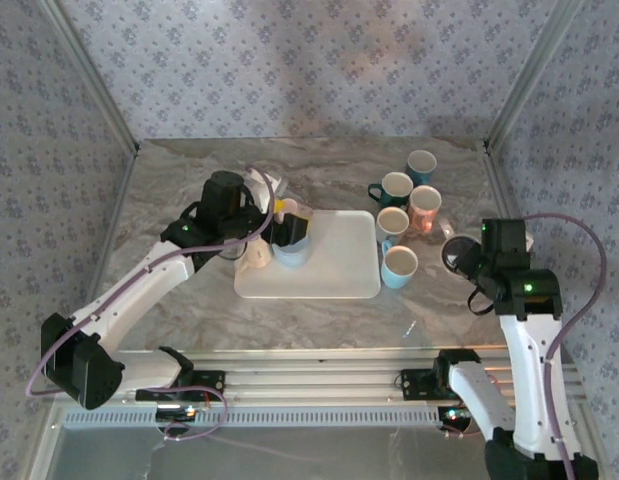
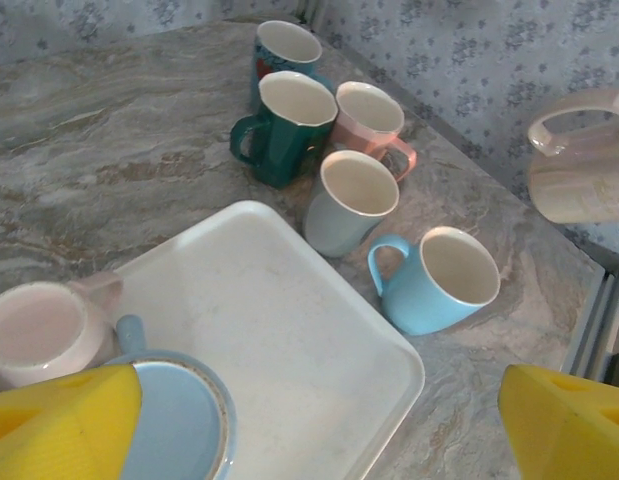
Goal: Turn the mug right side up
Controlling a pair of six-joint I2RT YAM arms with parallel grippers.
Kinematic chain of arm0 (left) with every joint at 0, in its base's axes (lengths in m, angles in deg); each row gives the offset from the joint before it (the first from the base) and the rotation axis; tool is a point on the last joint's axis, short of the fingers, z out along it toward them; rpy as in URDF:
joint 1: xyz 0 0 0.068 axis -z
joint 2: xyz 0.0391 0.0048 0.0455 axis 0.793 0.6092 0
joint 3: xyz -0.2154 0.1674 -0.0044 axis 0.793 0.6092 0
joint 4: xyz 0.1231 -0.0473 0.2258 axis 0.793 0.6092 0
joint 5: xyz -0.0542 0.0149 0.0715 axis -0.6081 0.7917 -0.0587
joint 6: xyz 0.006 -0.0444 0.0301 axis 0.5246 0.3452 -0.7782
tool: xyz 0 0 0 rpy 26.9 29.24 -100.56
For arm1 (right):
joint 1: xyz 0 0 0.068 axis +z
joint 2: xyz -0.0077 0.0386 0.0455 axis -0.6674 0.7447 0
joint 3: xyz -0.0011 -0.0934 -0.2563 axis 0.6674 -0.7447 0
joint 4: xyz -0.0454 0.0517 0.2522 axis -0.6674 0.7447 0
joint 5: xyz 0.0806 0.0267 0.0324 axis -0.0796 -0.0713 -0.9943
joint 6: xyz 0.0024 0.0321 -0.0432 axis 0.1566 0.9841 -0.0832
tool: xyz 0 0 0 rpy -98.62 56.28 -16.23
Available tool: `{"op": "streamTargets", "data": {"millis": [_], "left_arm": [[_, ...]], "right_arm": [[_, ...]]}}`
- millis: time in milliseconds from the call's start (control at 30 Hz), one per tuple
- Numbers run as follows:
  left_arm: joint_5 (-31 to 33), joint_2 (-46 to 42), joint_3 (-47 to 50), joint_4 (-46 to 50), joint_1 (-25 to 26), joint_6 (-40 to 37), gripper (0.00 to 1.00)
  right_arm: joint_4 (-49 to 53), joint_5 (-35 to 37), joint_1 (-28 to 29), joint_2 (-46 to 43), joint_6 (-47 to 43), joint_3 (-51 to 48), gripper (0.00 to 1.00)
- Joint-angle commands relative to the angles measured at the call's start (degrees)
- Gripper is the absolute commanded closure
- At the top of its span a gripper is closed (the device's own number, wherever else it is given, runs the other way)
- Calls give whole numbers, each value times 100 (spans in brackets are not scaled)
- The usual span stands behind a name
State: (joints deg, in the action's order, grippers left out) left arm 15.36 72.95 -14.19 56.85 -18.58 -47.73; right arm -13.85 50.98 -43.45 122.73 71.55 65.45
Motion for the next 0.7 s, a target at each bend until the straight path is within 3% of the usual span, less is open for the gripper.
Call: {"op": "streamTargets", "data": {"millis": [0,267,467,667], "left_arm": [[-387,-209,119,-308,61,-446,6],[-1038,-300,425,-703,65,-1057,5],[-1405,-194,332,-455,74,-1493,5],[-1415,-178,295,-372,97,-1591,4]], "right_arm": [[99,-921,-649,323,-221,244,100],[-622,-2033,-1292,1211,-527,-64,100],[-1461,-2106,-1292,1739,-481,-265,100],[-1584,-1891,-1231,2128,-565,-161,100]]}}
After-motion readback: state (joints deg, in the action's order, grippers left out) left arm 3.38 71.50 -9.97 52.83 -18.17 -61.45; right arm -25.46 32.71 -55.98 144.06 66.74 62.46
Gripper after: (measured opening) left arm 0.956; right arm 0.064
